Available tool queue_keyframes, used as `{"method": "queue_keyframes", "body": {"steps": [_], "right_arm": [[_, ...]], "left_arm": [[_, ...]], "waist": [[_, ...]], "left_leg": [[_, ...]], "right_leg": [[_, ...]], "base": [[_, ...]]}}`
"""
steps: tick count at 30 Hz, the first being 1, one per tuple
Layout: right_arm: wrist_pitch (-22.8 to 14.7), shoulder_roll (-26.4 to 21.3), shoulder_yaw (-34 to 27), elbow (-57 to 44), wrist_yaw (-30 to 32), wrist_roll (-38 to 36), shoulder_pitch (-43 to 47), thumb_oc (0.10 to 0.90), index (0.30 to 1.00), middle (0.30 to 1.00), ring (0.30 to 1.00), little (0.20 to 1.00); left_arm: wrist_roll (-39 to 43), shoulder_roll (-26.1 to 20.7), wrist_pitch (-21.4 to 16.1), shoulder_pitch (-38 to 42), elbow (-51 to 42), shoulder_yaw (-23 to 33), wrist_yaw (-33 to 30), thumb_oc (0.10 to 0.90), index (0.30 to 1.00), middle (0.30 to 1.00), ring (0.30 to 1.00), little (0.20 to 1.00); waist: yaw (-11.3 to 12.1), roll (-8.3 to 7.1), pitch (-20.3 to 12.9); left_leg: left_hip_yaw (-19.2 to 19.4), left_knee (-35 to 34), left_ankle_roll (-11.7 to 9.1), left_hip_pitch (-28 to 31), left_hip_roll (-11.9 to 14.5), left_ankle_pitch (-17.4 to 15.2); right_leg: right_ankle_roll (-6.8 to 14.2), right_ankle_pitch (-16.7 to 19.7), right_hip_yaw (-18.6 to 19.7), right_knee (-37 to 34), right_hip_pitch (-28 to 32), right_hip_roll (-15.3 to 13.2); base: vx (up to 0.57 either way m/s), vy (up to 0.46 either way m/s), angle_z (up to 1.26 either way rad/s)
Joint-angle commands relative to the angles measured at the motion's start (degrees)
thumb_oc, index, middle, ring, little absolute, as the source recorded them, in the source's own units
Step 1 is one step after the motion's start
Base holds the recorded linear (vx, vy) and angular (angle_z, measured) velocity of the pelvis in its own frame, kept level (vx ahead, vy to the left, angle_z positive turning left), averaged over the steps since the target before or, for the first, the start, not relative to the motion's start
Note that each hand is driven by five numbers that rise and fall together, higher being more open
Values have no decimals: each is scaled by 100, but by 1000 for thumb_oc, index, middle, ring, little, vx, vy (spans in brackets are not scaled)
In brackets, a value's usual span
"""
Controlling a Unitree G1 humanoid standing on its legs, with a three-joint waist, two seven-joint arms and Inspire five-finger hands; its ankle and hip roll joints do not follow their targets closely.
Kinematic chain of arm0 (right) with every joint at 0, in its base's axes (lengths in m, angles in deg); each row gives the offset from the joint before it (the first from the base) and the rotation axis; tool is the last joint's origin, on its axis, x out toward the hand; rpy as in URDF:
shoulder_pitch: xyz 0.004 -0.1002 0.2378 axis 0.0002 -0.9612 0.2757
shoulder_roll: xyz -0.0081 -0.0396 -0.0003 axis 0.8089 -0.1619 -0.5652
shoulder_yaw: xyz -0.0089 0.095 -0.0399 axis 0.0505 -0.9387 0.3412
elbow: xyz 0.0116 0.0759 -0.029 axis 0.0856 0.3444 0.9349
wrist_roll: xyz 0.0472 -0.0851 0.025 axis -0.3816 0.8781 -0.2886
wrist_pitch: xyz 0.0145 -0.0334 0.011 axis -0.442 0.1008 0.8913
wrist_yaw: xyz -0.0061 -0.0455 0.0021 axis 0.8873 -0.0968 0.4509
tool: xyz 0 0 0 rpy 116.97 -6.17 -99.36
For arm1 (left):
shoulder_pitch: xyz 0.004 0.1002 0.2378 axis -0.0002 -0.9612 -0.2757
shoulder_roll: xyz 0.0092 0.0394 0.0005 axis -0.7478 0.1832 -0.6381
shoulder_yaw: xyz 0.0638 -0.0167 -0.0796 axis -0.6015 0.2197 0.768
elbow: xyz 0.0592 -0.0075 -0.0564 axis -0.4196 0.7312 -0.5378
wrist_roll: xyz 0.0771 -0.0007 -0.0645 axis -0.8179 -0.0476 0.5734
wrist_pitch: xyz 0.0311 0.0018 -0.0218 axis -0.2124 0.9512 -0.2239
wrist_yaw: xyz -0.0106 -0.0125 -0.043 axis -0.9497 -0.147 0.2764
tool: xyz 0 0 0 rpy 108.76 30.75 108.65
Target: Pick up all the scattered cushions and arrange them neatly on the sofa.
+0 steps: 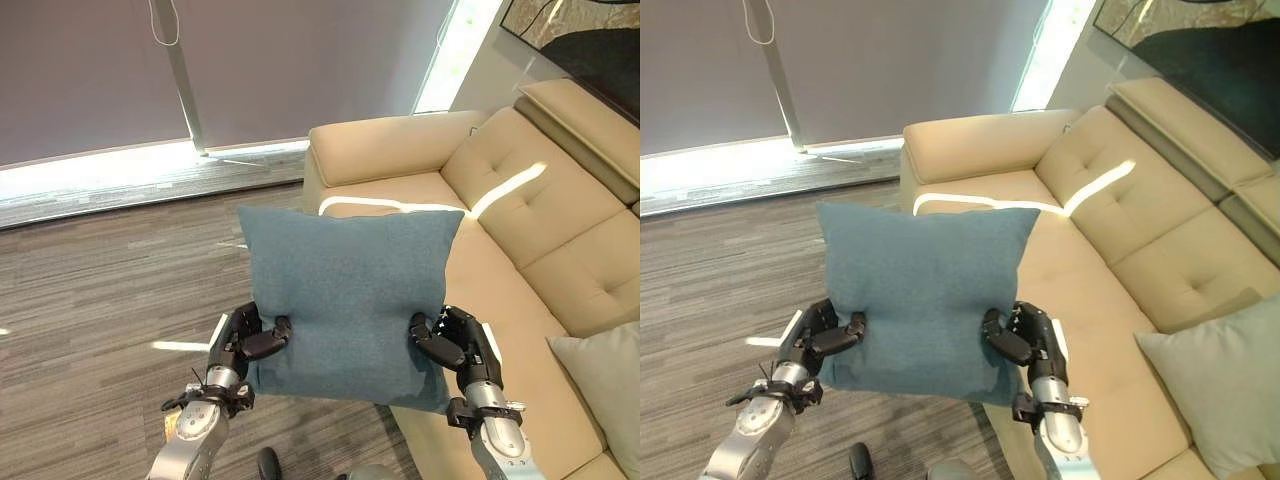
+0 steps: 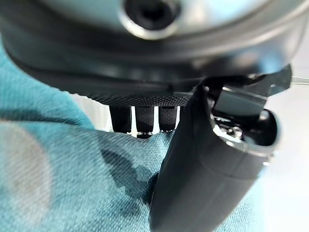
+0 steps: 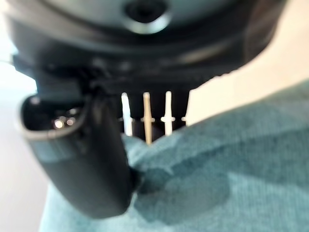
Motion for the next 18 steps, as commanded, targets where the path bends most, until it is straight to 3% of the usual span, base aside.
{"method": "queue_keyframes", "body": {"steps": [1,2,3,4,5,6,8,10,12,13,15,18], "right_arm": [[-769,171,118,-574,-237,136,1158,400,300,300,300,300],[-770,169,119,-572,-236,135,1159,400,300,300,300,300],[-764,164,137,-536,-279,99,1201,400,300,300,300,300],[-764,160,138,-535,-280,98,1200,400,300,300,300,300],[-774,167,127,-511,-303,43,1215,400,300,300,300,300],[-766,163,126,-499,-318,32,1209,400,300,300,300,300],[-782,149,62,-529,-320,19,1136,400,300,300,300,300],[-803,80,-86,-534,-312,39,925,400,300,300,300,300],[-825,55,-124,-543,-302,24,887,400,300,300,300,300],[-843,27,-202,-545,-294,-21,777,400,300,300,300,300],[-837,-51,-266,-580,-258,-31,742,400,300,300,300,300],[-814,-131,-300,-563,-196,-99,754,400,300,300,300,300]], "left_arm": [[-199,238,-977,371,-1097,-67,235,400,300,300,300,300],[-199,241,-979,371,-1096,-66,235,400,300,300,300,300],[-183,264,-987,341,-1061,-42,240,400,300,300,300,300],[-182,267,-989,339,-1059,-42,241,400,300,300,300,300],[-185,298,-981,355,-1018,-27,251,400,300,300,300,300],[-182,305,-984,368,-991,-11,260,400,300,300,300,300],[-163,328,-990,397,-985,-23,330,400,300,300,300,300],[-191,479,-955,376,-966,-143,447,400,300,300,300,300],[-189,503,-966,382,-969,-181,479,400,300,300,300,300],[-171,558,-954,396,-969,-273,513,400,300,300,300,300],[-126,538,-962,410,-1017,-292,552,400,300,300,300,300],[-87,539,-970,410,-991,-267,488,400,300,300,300,300]], "waist": [[203,-12,-264],[196,-5,-260],[197,-6,-315],[192,12,-314],[166,7,-308],[154,14,-290],[123,16,-278],[38,18,-334],[15,25,-380],[-71,87,-435],[-60,15,-412],[15,-114,-357]], "left_leg": [[280,308,-139,503,117,-1171],[273,300,-141,514,121,-1173],[359,209,-147,699,79,-1274],[352,198,-150,713,93,-1284],[403,182,-171,859,38,-1369],[383,192,-179,909,25,-1396],[326,238,-173,982,-5,-1486],[182,445,-167,1156,-75,-1738],[188,583,-218,1139,-75,-1758],[211,1082,-511,1090,76,-1604],[257,2056,-798,767,271,-1210],[305,2961,-912,358,424,-988]], "right_leg": [[124,1337,-798,-1191,67,26],[123,1337,-807,-1202,82,30],[88,1372,-1191,-1739,-145,67],[88,1374,-1203,-1763,-123,82],[123,1592,-1592,-2153,-349,72],[145,1661,-1704,-2209,-424,55],[130,1590,-1727,-2347,-340,63],[-41,1532,-1406,-2393,-108,209],[-85,1531,-1447,-2452,-59,183],[-221,1452,-1485,-2570,183,265],[-333,1407,-1492,-2700,431,249],[-499,1296,-1418,-2851,733,296]], "base": [[125,26,-64],[249,15,-56],[195,8,-16],[354,4,-31],[251,-3,-45],[243,-4,-56],[172,-13,-16],[351,-60,27],[252,-83,22],[234,-127,6],[215,-161,21],[158,-113,21]]}}
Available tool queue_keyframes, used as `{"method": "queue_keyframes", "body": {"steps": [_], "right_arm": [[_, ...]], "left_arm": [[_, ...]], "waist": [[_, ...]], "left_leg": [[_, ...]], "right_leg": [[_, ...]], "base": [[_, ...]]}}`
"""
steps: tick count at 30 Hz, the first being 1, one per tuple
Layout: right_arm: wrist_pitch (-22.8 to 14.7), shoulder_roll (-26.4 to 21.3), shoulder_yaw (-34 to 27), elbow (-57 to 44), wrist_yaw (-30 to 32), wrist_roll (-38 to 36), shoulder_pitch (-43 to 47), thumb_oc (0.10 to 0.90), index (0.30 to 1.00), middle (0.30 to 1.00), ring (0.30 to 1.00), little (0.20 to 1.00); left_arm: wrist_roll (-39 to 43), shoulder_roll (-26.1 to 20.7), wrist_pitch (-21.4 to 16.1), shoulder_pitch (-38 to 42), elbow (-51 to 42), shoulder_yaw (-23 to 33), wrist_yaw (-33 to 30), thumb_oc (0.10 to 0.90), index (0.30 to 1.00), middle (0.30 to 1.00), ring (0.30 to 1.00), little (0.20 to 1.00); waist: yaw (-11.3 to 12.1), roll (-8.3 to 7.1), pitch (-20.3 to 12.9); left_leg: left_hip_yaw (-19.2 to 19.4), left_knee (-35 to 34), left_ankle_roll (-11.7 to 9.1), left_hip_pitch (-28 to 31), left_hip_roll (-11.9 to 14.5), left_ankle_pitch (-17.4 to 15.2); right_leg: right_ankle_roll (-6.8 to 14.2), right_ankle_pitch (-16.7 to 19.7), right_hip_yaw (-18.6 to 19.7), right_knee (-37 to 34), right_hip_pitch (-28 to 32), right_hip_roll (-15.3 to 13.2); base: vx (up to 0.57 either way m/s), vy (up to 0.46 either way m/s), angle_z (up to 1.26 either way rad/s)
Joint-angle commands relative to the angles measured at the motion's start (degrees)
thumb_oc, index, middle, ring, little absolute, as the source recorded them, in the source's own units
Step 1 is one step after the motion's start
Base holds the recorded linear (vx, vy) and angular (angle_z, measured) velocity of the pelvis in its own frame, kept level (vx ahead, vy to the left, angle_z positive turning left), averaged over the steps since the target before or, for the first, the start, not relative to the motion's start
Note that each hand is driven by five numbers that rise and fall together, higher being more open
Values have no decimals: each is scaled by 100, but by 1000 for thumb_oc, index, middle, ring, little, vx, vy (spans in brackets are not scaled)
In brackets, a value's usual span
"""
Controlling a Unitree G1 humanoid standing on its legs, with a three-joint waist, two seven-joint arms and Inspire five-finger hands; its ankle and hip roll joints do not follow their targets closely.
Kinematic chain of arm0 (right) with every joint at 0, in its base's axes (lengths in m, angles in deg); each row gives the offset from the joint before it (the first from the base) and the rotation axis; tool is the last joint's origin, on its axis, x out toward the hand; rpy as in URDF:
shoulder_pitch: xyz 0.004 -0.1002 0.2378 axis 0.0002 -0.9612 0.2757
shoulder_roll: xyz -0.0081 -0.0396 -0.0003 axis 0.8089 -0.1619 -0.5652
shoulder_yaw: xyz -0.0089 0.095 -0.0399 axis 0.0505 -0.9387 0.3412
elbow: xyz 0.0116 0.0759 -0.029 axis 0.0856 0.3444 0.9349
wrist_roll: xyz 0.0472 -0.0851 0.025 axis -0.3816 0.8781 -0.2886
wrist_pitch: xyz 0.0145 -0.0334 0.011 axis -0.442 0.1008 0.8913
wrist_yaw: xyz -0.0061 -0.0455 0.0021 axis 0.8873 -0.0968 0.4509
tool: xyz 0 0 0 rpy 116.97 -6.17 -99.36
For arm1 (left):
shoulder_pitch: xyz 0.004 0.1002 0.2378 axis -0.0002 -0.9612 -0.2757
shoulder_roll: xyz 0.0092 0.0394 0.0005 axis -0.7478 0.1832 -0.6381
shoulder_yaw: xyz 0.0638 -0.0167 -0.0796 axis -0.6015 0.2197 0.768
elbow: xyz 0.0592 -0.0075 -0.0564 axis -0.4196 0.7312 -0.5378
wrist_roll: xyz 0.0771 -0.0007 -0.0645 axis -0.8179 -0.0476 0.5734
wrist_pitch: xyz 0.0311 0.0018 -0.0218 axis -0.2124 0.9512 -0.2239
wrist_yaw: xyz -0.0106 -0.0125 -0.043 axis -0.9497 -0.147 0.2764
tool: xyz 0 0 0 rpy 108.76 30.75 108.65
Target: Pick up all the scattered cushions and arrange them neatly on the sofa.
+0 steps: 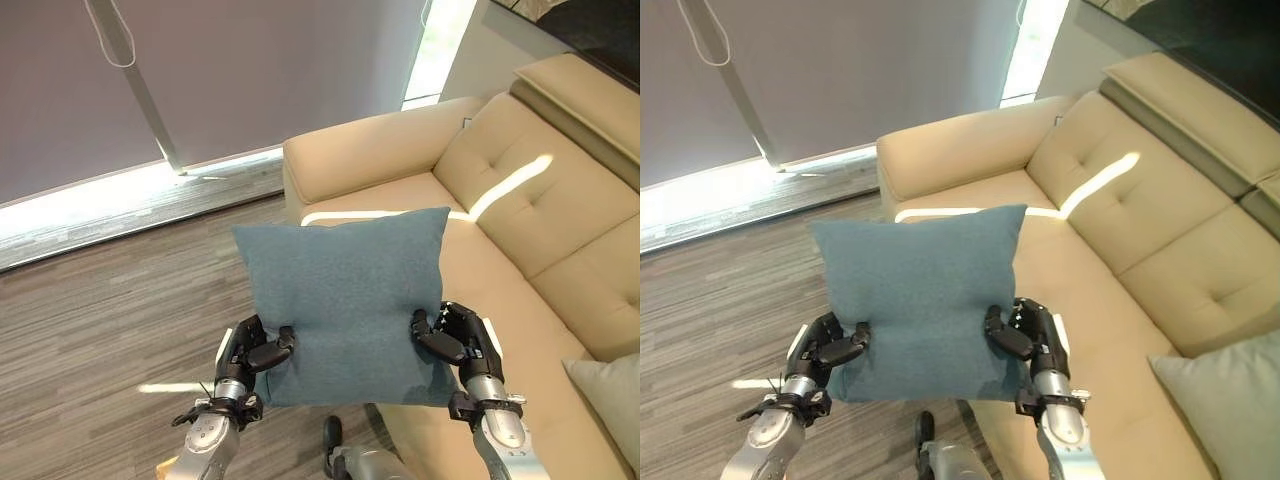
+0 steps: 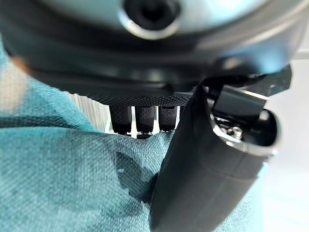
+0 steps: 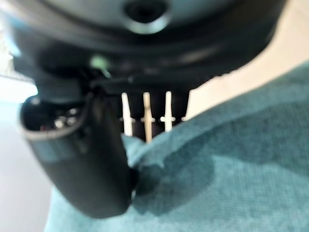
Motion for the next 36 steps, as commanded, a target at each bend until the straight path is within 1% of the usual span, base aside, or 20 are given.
{"method": "queue_keyframes", "body": {"steps": [1,2,4,6,7,8,9,11,14,20,23,25,26,28,29,30,31,32,33,36], "right_arm": [[-842,49,63,-820,-84,-236,563,400,300,300,300,300],[-841,50,62,-820,-84,-237,563,400,300,300,300,300],[-801,17,101,-780,-73,-210,584,400,300,300,300,300],[-793,11,119,-768,-78,-207,593,400,300,300,300,300],[-785,12,182,-731,-77,-227,653,400,300,300,300,300],[-785,11,182,-731,-77,-227,652,400,300,300,300,300],[-793,1,219,-717,-46,-210,708,400,300,300,300,300],[-800,3,239,-694,-14,-189,729,400,300,300,300,300],[-756,25,202,-682,-42,-148,663,400,300,300,300,300],[-694,105,236,-696,-79,-4,674,400,300,300,300,300],[-681,174,344,-680,-106,137,781,400,300,300,300,300],[-683,198,366,-683,-107,168,814,400,300,300,300,300],[-713,236,408,-697,-79,217,841,400,300,300,300,300],[-720,263,453,-689,-83,224,878,400,300,300,300,300],[-720,263,453,-689,-83,224,878,400,300,300,300,300],[-738,278,451,-656,-76,210,920,400,300,300,300,300],[-745,270,470,-647,-83,203,975,400,300,300,300,300],[-745,269,470,-647,-83,202,977,400,300,300,300,300],[-756,232,450,-622,-78,247,953,400,300,300,300,300],[-766,162,358,-628,-77,256,877,400,300,300,300,300]], "left_arm": [[-80,71,-891,660,-1151,-87,417,400,300,300,300,300],[-80,69,-890,661,-1152,-87,417,400,300,300,300,300],[-114,62,-856,607,-1135,-57,389,400,300,300,300,300],[-130,59,-851,604,-1141,-44,369,400,300,300,300,300],[-136,66,-863,590,-1175,10,303,400,300,300,300,300],[-136,67,-863,589,-1175,9,302,400,300,300,300,300],[-133,47,-874,602,-1219,35,254,400,300,300,300,300],[-127,37,-890,627,-1246,39,208,400,300,300,300,300],[-160,-24,-857,555,-1246,11,257,400,300,300,300,300],[-201,-95,-824,576,-1218,-15,268,400,300,300,300,300],[-309,-199,-826,646,-1160,40,172,400,300,300,300,300],[-322,-208,-849,685,-1137,62,149,400,300,300,300,300],[-329,-201,-898,697,-1118,104,98,400,300,300,300,300],[-323,-195,-906,689,-1108,131,93,400,300,300,300,300],[-323,-195,-906,689,-1108,131,93,400,300,300,300,300],[-291,-183,-925,679,-1112,167,88,400,300,300,300,300],[-274,-176,-935,676,-1097,198,104,400,300,300,300,300],[-273,-175,-936,678,-1095,198,105,400,300,300,300,300],[-244,-136,-935,635,-1091,183,162,400,300,300,300,300],[-249,-65,-908,653,-1031,113,261,400,300,300,300,300]], "waist": [[10,-314,-435],[14,-311,-433],[157,-415,-389],[180,-458,-404],[316,-431,-355],[319,-438,-349],[419,-386,-314],[472,-357,-270],[412,-237,-445],[360,-159,-546],[275,-114,-427],[286,-91,-383],[307,-70,-335],[362,-43,-377],[362,-41,-381],[488,-10,-405],[545,27,-394],[543,28,-391],[562,27,-435],[469,-83,-472]], "left_leg": [[139,670,122,-9,-379,45],[142,693,125,-19,-372,31],[-50,404,344,-409,-472,-345],[-133,192,390,-510,-531,-366],[-538,-602,357,-819,-466,-53],[-533,-642,357,-788,-474,-36],[-876,-1109,284,-858,-449,300],[-1056,-1189,253,-995,-479,472],[-970,-1527,347,-591,-525,374],[-549,-1714,557,-244,-584,231],[-254,-1837,728,-75,-583,189],[-160,-1863,756,-44,-552,180],[-5,-1947,810,141,-582,95],[194,-2071,789,274,-579,53],[195,-2071,789,270,-578,53],[403,-2080,751,330,-541,25],[555,-2046,736,380,-498,-23],[553,-2043,735,380,-497,-25],[649,-1978,709,532,-483,-248],[766,-1705,707,456,-538,-249]], "right_leg": [[703,-184,412,-539,722,-86],[703,-185,414,-539,720,-81],[763,-257,633,-592,880,-115],[790,-271,709,-596,888,-151],[812,-365,980,-594,1046,-109],[812,-368,984,-595,1057,-115],[813,-414,1137,-586,1164,-54],[794,-475,1262,-528,1232,-21],[864,-585,1464,-424,1335,-90],[1054,-612,1747,14,1208,-211],[1377,-220,1892,975,679,-225],[1414,-197,1813,1233,485,-243],[1398,-258,1305,1315,401,-425],[1337,-325,664,948,401,-584],[1337,-322,664,944,398,-582],[1244,-368,-208,668,386,-766],[1209,-412,-742,680,395,-862],[1208,-413,-745,681,396,-862],[1220,-592,-972,529,577,-838],[1133,-460,-592,131,662,-632]], "base": [[77,-38,-14],[120,-25,-30],[146,0,-37],[157,46,-37],[217,74,-31],[279,113,-42],[118,44,-49],[179,97,-75],[266,209,-84],[137,173,-41],[22,135,-47],[-10,101,-40],[33,86,-67],[35,70,-107],[37,12,-99],[29,1,-62],[29,0,-71],[105,-37,-103],[38,-104,-107],[53,-95,-62]]}}
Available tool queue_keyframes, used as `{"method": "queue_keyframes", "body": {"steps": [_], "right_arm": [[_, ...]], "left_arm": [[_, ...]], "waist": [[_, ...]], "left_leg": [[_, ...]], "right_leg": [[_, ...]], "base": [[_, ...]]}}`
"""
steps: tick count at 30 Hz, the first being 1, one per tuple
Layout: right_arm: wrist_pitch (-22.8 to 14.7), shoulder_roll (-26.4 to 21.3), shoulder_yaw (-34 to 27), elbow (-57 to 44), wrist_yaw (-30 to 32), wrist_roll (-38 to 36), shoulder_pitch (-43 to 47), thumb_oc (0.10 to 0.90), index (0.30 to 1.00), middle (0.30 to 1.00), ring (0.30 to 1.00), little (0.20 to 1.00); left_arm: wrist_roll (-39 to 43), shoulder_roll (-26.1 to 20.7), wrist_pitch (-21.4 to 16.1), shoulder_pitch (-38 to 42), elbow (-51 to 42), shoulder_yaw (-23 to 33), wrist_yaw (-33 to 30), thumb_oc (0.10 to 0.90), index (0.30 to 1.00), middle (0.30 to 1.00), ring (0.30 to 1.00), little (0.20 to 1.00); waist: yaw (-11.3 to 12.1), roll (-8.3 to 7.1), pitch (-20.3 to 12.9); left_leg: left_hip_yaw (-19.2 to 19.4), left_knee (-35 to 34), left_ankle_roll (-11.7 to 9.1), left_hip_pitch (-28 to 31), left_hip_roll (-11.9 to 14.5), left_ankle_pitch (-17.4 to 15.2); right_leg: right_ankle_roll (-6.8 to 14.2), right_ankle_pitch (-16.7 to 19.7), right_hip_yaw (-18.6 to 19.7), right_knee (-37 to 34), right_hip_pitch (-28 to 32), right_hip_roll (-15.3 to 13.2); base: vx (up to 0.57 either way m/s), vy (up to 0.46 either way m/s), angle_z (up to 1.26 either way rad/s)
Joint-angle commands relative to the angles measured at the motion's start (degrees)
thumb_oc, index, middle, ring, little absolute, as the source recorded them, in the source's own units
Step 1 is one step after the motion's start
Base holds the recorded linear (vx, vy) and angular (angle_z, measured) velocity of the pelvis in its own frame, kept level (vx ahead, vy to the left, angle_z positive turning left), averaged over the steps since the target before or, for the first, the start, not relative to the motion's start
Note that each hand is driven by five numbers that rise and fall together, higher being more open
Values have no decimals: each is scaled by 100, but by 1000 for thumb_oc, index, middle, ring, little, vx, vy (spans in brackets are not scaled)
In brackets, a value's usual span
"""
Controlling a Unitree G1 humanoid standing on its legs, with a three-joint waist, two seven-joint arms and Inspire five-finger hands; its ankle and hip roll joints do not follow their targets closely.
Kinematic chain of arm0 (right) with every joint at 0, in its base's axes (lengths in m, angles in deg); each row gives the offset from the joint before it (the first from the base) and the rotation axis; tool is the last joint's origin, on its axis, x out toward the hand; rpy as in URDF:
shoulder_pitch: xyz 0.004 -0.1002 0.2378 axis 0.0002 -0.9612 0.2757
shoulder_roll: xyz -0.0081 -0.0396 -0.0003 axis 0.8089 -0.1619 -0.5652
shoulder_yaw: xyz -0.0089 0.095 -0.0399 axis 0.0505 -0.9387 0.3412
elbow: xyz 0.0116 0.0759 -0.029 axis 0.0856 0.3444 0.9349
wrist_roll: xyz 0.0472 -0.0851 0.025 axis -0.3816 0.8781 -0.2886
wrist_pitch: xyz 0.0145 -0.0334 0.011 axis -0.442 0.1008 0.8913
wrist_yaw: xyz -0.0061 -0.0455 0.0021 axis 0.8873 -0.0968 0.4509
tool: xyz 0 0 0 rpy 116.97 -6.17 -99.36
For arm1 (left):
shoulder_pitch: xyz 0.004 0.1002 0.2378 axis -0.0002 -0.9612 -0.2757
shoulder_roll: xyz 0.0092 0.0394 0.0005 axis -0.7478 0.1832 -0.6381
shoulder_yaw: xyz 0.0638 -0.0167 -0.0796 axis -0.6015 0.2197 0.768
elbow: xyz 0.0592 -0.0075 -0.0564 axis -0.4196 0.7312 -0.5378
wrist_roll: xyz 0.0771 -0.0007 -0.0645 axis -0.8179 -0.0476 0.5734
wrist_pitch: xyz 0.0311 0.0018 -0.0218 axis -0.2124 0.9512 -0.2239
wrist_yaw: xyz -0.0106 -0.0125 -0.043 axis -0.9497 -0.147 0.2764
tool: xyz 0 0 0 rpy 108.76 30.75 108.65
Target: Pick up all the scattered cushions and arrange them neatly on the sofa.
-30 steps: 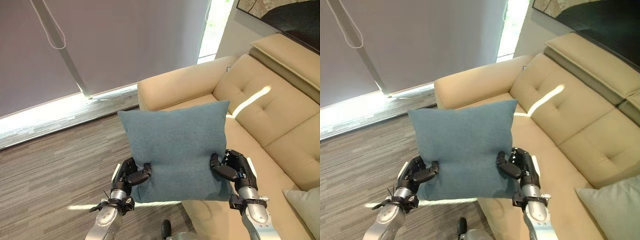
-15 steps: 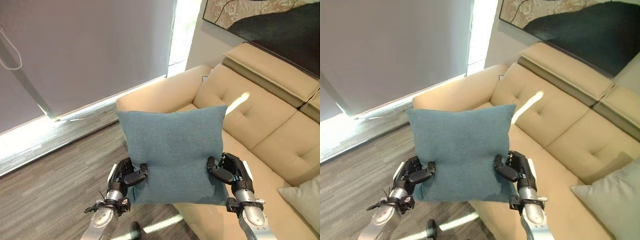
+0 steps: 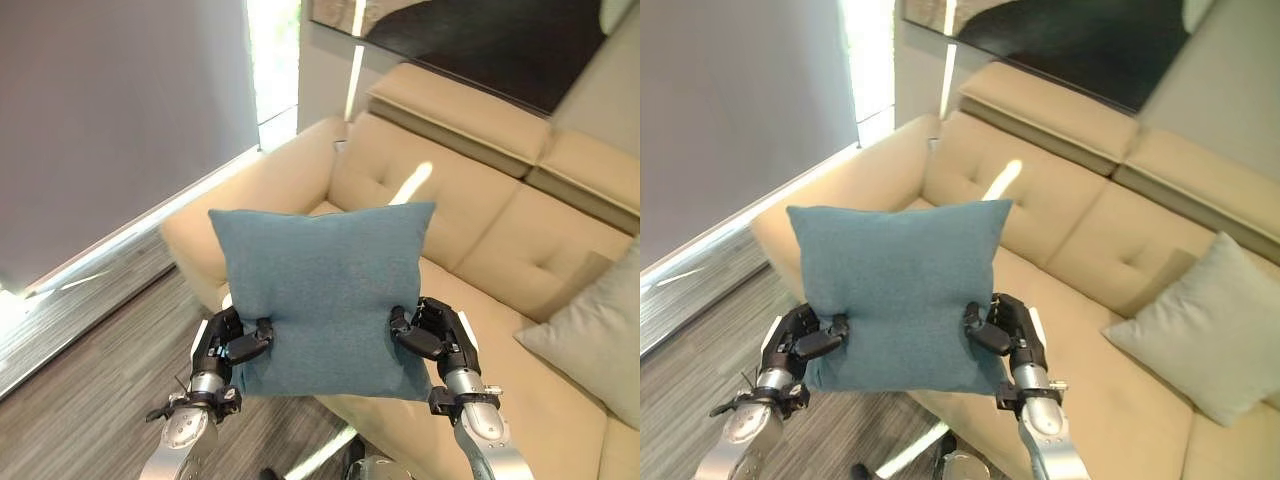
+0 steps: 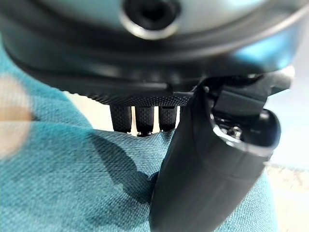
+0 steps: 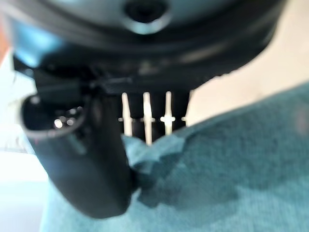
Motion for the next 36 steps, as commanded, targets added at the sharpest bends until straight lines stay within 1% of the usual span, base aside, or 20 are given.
{"method": "queue_keyframes", "body": {"steps": [1,2,3,6,7,8,10,11,12,14,16,19,20,22,27,29,30,32,34,36], "right_arm": [[-821,-79,-135,-664,-84,19,618,400,300,300,300,300],[-835,-109,-201,-667,-52,-1,580,400,300,300,300,300],[-854,-122,-314,-730,-32,-77,475,400,300,300,300,300],[-853,-193,-381,-721,23,-131,421,400,300,300,300,300],[-827,-207,-366,-688,24,-177,414,400,300,300,300,300],[-815,-214,-358,-679,35,-212,403,400,300,300,300,300],[-799,-258,-350,-669,13,-228,374,400,300,300,300,300],[-794,-276,-352,-665,18,-220,366,400,300,300,300,300],[-785,-283,-348,-646,22,-211,358,400,300,300,300,300],[-773,-303,-321,-609,51,-216,378,400,300,300,300,300],[-776,-321,-314,-556,106,-193,407,400,300,300,300,300],[-768,-330,-331,-560,170,-190,437,400,300,300,300,300],[-776,-339,-375,-589,174,-120,426,400,300,300,300,300],[-762,-321,-365,-566,192,-71,420,400,300,300,300,300],[-699,-269,-290,-551,156,36,514,400,300,300,300,300],[-679,-197,-213,-577,145,148,634,400,300,300,300,300],[-683,-133,-147,-565,156,221,716,400,300,300,300,300],[-682,-95,-110,-548,160,254,802,400,300,300,300,300],[-699,-41,-90,-555,152,269,810,400,300,300,300,300],[-724,-47,-86,-533,142,304,801,400,300,300,300,300]], "left_arm": [[-241,313,-895,774,-853,-228,509,400,300,300,300,300],[-281,313,-883,800,-860,-292,532,400,300,300,300,300],[-277,340,-872,861,-856,-388,609,400,300,300,300,300],[-249,336,-875,966,-836,-459,605,400,300,300,300,300],[-249,346,-873,993,-808,-483,579,400,300,300,300,300],[-262,353,-873,996,-811,-480,550,400,300,300,300,300],[-268,363,-887,983,-845,-488,548,400,300,300,300,300],[-263,367,-894,974,-846,-490,544,400,300,300,300,300],[-272,364,-892,975,-836,-496,537,400,300,300,300,300],[-273,365,-882,1013,-824,-486,488,400,300,300,300,300],[-284,357,-893,1069,-849,-484,441,400,300,300,300,300],[-240,341,-914,1146,-917,-518,398,400,300,300,300,300],[-225,342,-911,1134,-933,-542,468,400,300,300,300,300],[-257,312,-889,1148,-923,-562,441,400,300,300,300,300],[-320,256,-880,1167,-884,-537,415,400,300,300,300,300],[-311,247,-904,1216,-844,-476,388,400,300,300,300,300],[-328,200,-915,1209,-841,-423,362,400,300,300,300,300],[-326,151,-932,1227,-837,-368,332,400,300,300,300,300],[-337,131,-957,1212,-842,-310,316,400,300,300,300,300],[-331,135,-970,1173,-873,-271,333,400,300,300,300,300]], "waist": [[-207,-60,-480],[-272,-75,-497],[-336,-122,-483],[-389,-208,-425],[-368,-203,-396],[-336,-214,-391],[-266,-254,-404],[-251,-260,-404],[-258,-284,-442],[-221,-248,-469],[-135,-205,-465],[-53,-193,-396],[-77,-88,-448],[-110,-58,-534],[-113,-4,-605],[-82,78,-609],[-64,96,-572],[11,154,-523],[91,192,-523],[115,193,-499]], "left_leg": [[-586,624,110,-72,-170,-807],[-557,769,75,-84,-163,-882],[-533,1273,-22,-201,-55,-970],[-525,2250,-276,-464,261,-721],[-655,2478,-350,-554,310,-574],[-847,2542,-343,-629,266,-537],[-1206,2365,-278,-849,107,-627],[-1306,2202,-244,-863,99,-771],[-1377,1970,-223,-913,105,-795],[-1561,1478,-246,-939,119,-636],[-1956,1121,-327,-1066,114,-358],[-2383,933,-417,-1319,118,-61],[-2412,546,-387,-1031,132,-101],[-2403,486,-351,-897,79,-111],[-2102,250,-172,-604,-55,-177],[-1859,72,-28,-458,-149,-223],[-1703,-25,43,-364,-181,-228],[-1572,-79,81,-357,-142,-230],[-1444,-81,78,-361,-126,-287],[-1371,-81,56,-324,-154,-303]], "right_leg": [[554,-189,338,-544,728,188],[502,-225,459,-685,800,271],[424,-242,621,-861,931,374],[281,-212,746,-1058,1115,487],[236,-211,829,-1102,1165,555],[226,-210,926,-1155,1193,595],[253,-181,1108,-1200,1190,570],[285,-195,1181,-1214,1221,559],[308,-185,1252,-1223,1204,525],[338,-209,1393,-1228,1234,534],[335,-245,1590,-1270,1305,596],[320,-322,1749,-1270,1450,623],[352,-428,1798,-1235,1519,639],[383,-447,1844,-1166,1521,576],[528,-407,2111,-1000,1446,400],[701,-333,2202,-710,1230,260],[879,-70,2238,-434,995,186],[950,55,1995,-135,741,119],[922,70,1346,-33,582,-25],[878,48,846,-179,453,5]], "base": [[-8,-129,-15],[65,-132,-52],[78,-188,-51],[40,-125,-16],[34,-46,-40],[30,-13,-56],[47,36,-67],[90,56,-77],[130,73,-54],[149,87,-48],[161,84,-45],[167,106,-42],[210,180,-46],[217,212,-44],[135,193,-27],[90,261,-60],[26,175,-51],[-24,105,-51],[-4,81,-97],[16,29,-77]]}}
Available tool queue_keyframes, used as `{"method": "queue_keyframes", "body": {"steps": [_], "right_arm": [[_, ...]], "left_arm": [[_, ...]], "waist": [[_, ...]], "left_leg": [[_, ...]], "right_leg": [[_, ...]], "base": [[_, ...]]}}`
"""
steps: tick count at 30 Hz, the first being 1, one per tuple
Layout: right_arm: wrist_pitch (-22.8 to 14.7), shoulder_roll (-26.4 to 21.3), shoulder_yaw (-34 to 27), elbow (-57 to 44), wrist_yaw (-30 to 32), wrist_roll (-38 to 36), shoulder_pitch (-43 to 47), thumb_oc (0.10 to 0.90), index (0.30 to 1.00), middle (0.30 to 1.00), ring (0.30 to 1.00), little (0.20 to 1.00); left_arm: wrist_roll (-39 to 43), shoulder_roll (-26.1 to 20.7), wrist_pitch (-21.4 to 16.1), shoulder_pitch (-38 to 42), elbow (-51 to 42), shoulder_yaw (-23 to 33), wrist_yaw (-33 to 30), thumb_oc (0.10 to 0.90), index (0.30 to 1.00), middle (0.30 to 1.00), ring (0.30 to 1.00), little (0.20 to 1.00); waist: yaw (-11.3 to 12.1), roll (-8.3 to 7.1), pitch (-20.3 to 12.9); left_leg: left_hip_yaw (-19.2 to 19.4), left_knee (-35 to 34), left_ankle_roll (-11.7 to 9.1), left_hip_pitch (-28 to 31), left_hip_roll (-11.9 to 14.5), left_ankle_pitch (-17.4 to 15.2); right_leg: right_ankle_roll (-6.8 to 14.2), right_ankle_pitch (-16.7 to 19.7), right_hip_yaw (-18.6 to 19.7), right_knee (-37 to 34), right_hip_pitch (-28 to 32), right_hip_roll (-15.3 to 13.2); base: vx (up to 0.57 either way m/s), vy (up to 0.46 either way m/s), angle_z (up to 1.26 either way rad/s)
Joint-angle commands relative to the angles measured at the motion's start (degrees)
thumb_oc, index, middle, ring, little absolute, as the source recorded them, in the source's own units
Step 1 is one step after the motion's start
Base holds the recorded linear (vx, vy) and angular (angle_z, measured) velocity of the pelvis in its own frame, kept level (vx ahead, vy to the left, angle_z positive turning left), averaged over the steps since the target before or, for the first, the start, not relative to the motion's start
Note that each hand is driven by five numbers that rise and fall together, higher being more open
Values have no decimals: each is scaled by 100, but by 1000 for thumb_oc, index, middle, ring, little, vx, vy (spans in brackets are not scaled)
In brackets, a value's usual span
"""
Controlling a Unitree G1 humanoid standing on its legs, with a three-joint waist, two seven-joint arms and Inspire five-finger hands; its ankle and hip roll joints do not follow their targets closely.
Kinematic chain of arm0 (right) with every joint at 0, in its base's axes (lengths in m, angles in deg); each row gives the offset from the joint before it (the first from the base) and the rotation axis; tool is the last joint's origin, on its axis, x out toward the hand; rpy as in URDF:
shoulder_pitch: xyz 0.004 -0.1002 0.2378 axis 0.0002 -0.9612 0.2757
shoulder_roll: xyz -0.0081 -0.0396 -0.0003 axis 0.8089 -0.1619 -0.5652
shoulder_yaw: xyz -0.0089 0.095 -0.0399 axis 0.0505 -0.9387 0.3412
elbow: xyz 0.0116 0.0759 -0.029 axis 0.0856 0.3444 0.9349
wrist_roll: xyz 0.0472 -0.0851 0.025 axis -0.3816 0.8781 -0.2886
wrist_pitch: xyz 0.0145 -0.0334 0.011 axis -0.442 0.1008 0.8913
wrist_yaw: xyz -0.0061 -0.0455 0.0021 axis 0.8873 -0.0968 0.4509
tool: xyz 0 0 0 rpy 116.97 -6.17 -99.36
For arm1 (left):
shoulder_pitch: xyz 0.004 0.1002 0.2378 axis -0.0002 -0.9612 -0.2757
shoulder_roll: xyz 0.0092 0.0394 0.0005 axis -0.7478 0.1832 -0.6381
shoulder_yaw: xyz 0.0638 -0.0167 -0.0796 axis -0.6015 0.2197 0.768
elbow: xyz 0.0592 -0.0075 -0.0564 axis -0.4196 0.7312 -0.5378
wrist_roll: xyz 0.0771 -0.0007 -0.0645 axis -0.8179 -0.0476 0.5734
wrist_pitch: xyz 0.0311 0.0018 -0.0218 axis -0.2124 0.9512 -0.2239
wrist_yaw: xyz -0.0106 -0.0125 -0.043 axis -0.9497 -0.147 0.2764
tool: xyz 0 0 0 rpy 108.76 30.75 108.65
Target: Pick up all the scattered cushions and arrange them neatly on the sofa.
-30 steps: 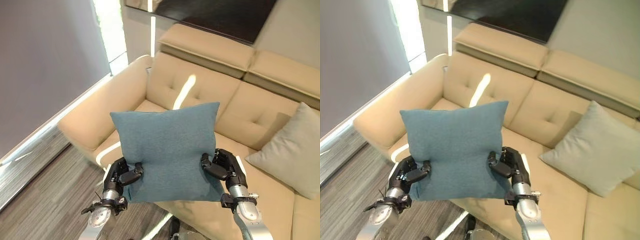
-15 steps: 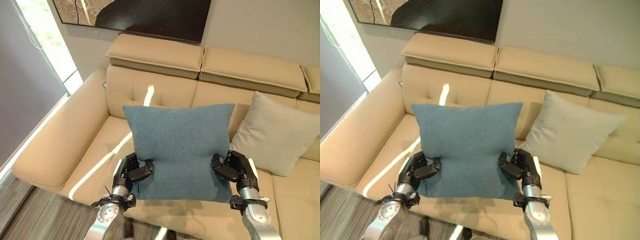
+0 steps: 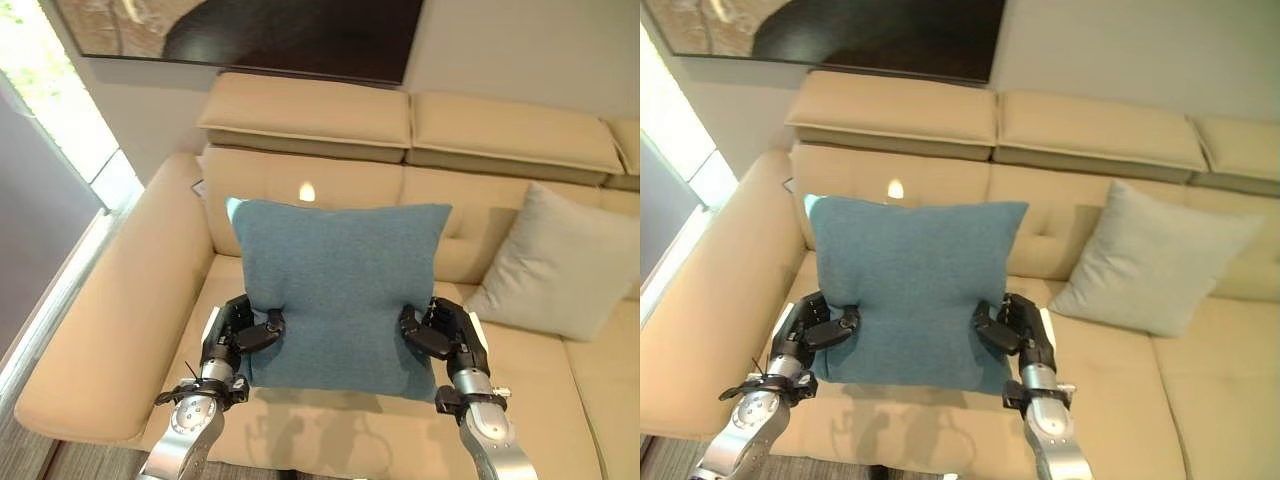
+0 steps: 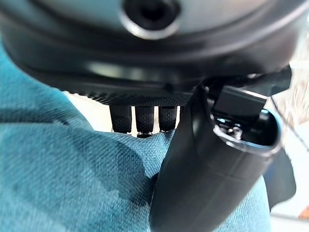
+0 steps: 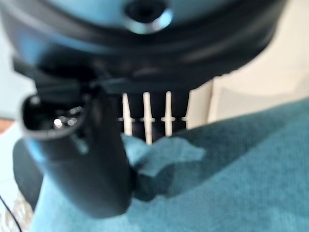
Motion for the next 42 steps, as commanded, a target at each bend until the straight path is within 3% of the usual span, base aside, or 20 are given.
{"method": "queue_keyframes", "body": {"steps": [1,3,4,12,20,29,34,36,42], "right_arm": [[-768,-111,-2,-522,-86,152,645,400,300,300,300,300],[-785,-92,-19,-530,-64,167,605,400,300,300,300,300],[-773,-117,-71,-510,-59,217,528,400,300,300,300,300],[-773,-301,22,-318,143,381,737,400,300,300,300,300],[-853,-498,31,-80,511,637,1225,400,300,300,300,300],[-897,-584,415,578,1223,853,2696,400,300,300,300,300],[-823,-547,620,893,1323,878,3096,400,300,300,300,300],[-821,-547,733,1062,1500,1012,3442,400,300,300,300,300],[-874,-600,686,964,1964,1530,3638,400,300,300,300,300]], "left_arm": [[-202,459,-978,637,-900,-32,402,400,300,300,300,300],[-210,492,-990,596,-917,-39,427,400,300,300,300,300],[-190,565,-982,572,-912,-41,460,400,300,300,300,300],[-350,554,-1024,886,-758,-116,302,400,300,300,300,300],[-716,491,-1132,1399,-566,-189,43,400,300,300,300,300],[-895,580,-1291,2699,356,-547,-565,400,300,300,300,300],[-983,567,-1214,3273,878,-769,-687,400,300,300,300,300],[-1216,528,-1186,3957,1264,-951,-869,400,300,300,300,300],[-1481,570,-1301,4319,1191,-954,-1211,400,300,300,300,300]], "waist": [[-55,72,-404],[-60,43,-402],[-141,1,-391],[-148,5,-513],[-193,107,-471],[-189,165,-690],[-222,187,-841],[-258,195,-893],[-263,207,-849]], "left_leg": [[-214,3,-262,198,194,-642],[-226,3,-261,184,175,-625],[-309,3,-259,160,137,-607],[-330,3,-406,-294,178,-493],[-521,3,-497,-1122,249,-273],[-653,3,-504,-2149,202,-115],[-661,3,-523,-2392,192,-77],[-661,3,-532,-2461,183,-72],[-664,3,-541,-2415,191,-81]], "right_leg": [[-147,182,-866,-103,-160,220],[-205,148,-885,-293,-65,262],[-291,48,-260,-364,-58,567],[-294,377,-500,-1314,-5,609],[-260,351,-563,-1314,-781,650],[-278,597,-388,-1314,-1818,688],[-314,648,-341,-1314,-2081,656],[-318,691,-323,-1314,-2163,635],[-317,689,-300,-1314,-2139,618]], "base": [[16,-26,-33],[23,-38,-22],[14,-55,-13],[0,-78,15],[-89,-37,20],[-61,-13,2],[1,9,-2],[5,16,33],[7,21,-8]]}}
